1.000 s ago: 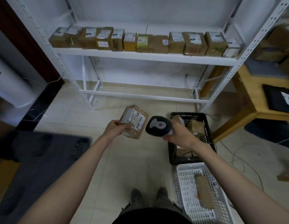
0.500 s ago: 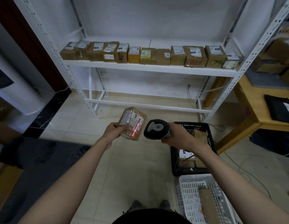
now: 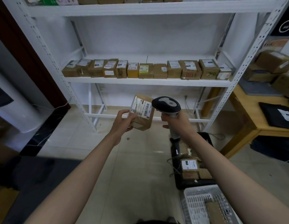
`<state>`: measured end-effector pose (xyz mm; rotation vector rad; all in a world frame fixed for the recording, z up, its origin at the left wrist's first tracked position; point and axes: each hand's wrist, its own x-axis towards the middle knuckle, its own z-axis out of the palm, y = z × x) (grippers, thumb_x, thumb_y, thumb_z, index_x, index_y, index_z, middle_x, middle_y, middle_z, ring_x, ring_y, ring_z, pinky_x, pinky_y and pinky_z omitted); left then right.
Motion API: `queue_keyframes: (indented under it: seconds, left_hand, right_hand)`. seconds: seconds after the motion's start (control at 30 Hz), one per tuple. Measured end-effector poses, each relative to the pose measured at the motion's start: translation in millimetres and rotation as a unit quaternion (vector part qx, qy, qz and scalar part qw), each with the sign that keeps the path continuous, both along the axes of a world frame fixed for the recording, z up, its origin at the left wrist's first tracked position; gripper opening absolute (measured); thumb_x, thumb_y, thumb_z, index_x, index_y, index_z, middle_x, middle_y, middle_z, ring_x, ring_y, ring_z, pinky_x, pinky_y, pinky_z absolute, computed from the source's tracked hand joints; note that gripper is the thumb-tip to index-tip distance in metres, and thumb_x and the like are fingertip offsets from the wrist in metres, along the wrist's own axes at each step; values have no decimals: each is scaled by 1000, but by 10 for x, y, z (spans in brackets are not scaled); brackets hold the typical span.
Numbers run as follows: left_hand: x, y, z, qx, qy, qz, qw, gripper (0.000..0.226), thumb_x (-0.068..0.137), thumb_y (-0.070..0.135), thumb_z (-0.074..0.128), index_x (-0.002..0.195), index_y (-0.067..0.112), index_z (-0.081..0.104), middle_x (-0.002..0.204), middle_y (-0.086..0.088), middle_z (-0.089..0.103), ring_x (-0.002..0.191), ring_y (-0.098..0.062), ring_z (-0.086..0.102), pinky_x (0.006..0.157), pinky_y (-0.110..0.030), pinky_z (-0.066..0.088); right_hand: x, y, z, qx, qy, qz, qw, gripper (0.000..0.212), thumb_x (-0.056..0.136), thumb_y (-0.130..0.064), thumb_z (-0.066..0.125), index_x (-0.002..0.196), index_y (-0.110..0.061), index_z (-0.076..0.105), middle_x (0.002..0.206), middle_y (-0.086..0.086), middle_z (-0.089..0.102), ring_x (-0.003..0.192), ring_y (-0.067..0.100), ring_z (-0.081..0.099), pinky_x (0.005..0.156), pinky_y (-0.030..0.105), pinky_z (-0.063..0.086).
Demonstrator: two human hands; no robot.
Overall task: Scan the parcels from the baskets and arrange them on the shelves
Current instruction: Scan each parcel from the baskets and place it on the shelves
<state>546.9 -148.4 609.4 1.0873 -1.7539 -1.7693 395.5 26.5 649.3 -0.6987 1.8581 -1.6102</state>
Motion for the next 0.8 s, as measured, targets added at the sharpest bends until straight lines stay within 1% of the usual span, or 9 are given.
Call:
queue_keyframes:
  seconds: [0.07,0.2,0.3,0.37,0.5,0.57,0.67,0.73,0.8]
  left_hand:
    - [-122,-22,146,-6,17,-4,1000,38,94,43,67,124,27,52,114,-5,68,101,-19,70,89,-35,60]
    - [-445,-37,412,-23,27,-23,999,36,96,50,60,125,32,48,119,-5,66,105,-19,68,86,-34,60]
    - [-695,14,539,-27,28,-52,998,39,95,58,58,123,34,46,117,-4,66,105,-19,67,89,-37,59]
    - [-842,38,607,-31,23,-67,997,41,94,60,58,123,35,46,117,-4,65,106,-21,66,94,-40,57]
    - [-1140,17,771,-60,19,-105,992,45,93,58,60,127,33,45,118,0,61,107,-16,62,93,-38,55]
    - [-1312,-27,867,-72,20,-114,991,45,94,54,60,130,31,45,117,1,60,108,-15,60,94,-37,55]
    - [-1610,-145,1055,-95,26,-125,987,48,94,54,61,132,28,45,111,7,59,107,-14,60,95,-38,55]
    - [-1846,-249,1228,-118,38,-129,984,50,94,53,62,133,26,45,111,7,57,104,-11,60,91,-35,56]
    - [-2113,-368,1432,-144,45,-124,981,50,94,50,63,133,24,47,111,4,58,99,-9,60,82,-30,57]
  right_hand:
    - [7,-69,89,-21,6,-20,1000,33,92,-7,69,122,-17,61,114,6,68,107,24,66,79,35,62]
    - [-53,-151,284,-57,9,-56,997,32,92,-10,70,122,-19,62,113,6,70,106,25,68,86,43,62]
    - [-133,-154,397,-83,7,-77,994,31,92,-9,69,120,-23,60,115,4,71,107,22,69,88,41,61]
    - [-210,-145,450,-92,1,-106,990,32,93,-8,68,123,-18,61,115,7,71,108,23,68,89,42,61]
    - [-430,-129,565,-101,9,-140,985,40,93,-6,68,132,-9,59,119,10,70,109,24,68,90,40,61]
    - [-559,-151,624,-102,23,-142,984,41,93,-5,67,133,-9,58,120,9,69,109,22,67,90,39,61]
    - [-813,-258,752,-112,38,-153,981,39,92,-5,67,130,-12,60,116,6,69,107,21,67,88,37,61]
    - [-1046,-380,890,-124,46,-160,978,37,92,-4,67,127,-14,61,114,6,70,107,23,67,87,36,61]
    - [-1316,-527,1060,-135,67,-162,975,37,91,-5,68,125,-15,61,114,5,70,107,22,68,88,37,61]
